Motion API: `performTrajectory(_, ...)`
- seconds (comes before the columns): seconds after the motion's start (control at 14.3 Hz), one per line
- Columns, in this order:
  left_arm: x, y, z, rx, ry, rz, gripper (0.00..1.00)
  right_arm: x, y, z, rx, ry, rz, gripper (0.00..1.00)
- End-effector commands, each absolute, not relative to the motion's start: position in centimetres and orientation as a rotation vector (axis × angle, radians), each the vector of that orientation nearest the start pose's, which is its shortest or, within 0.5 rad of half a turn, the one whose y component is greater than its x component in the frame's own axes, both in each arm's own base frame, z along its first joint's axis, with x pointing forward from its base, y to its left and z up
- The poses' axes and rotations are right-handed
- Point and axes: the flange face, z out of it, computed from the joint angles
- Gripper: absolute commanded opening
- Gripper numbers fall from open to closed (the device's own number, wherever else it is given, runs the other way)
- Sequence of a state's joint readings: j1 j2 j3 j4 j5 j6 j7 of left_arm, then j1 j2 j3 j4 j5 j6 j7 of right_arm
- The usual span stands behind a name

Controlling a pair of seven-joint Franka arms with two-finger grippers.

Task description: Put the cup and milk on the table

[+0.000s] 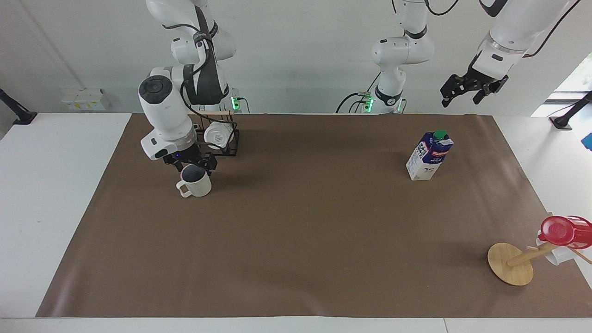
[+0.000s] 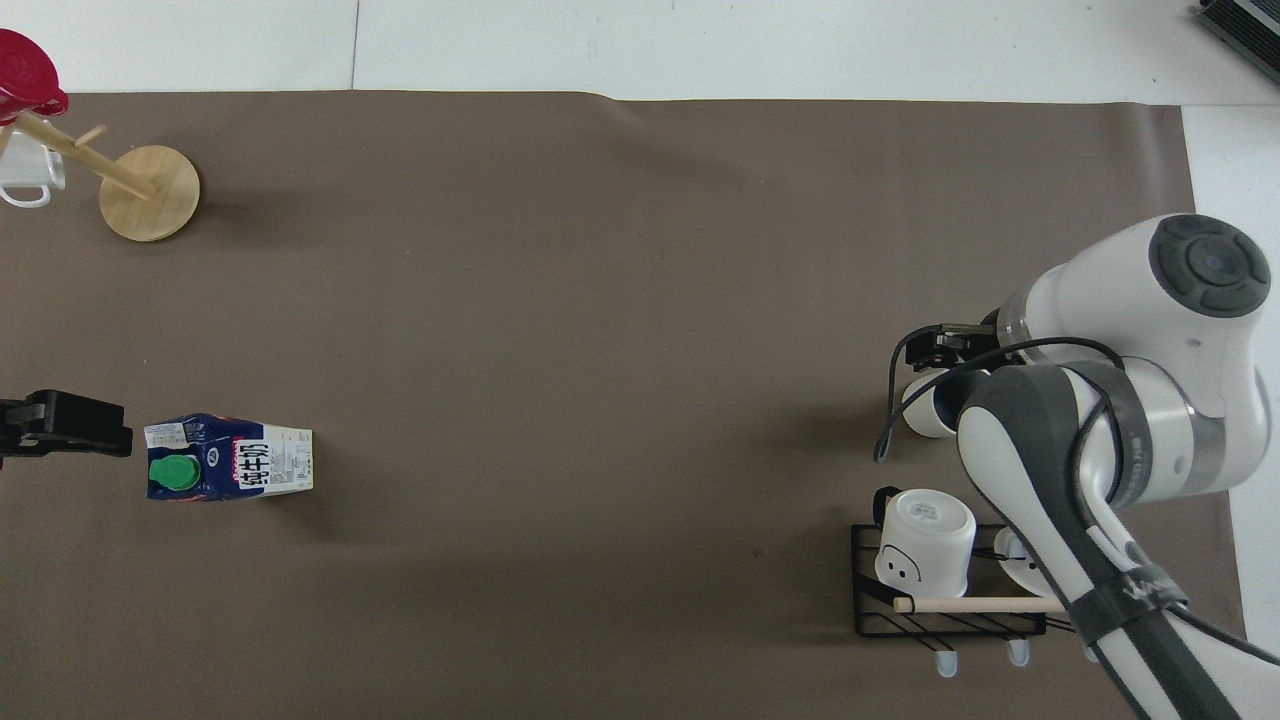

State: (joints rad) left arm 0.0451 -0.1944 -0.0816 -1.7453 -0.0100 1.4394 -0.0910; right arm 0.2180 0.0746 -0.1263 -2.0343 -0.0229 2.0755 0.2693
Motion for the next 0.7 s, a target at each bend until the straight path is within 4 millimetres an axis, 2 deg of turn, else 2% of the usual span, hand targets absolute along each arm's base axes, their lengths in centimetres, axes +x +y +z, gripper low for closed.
performTrajectory(0.0,47.8,-1.9,63.8,-3.104,-0.107,0.177,1.00,55.0,5.2,39.5,-3.144,0.343,0.005,1.00)
performTrajectory(0.42,47.8,-1.9,63.8,-3.104,-0.107,0.175,1.00,54.7,5.2,35.5,-3.147,0.341,-0.007,1.00)
performTrajectory(0.63,47.8,-1.9,63.8,-3.104,-0.107,0.175,1.00,54.9,5.3,34.6,-3.148,0.340,-0.007,1.00)
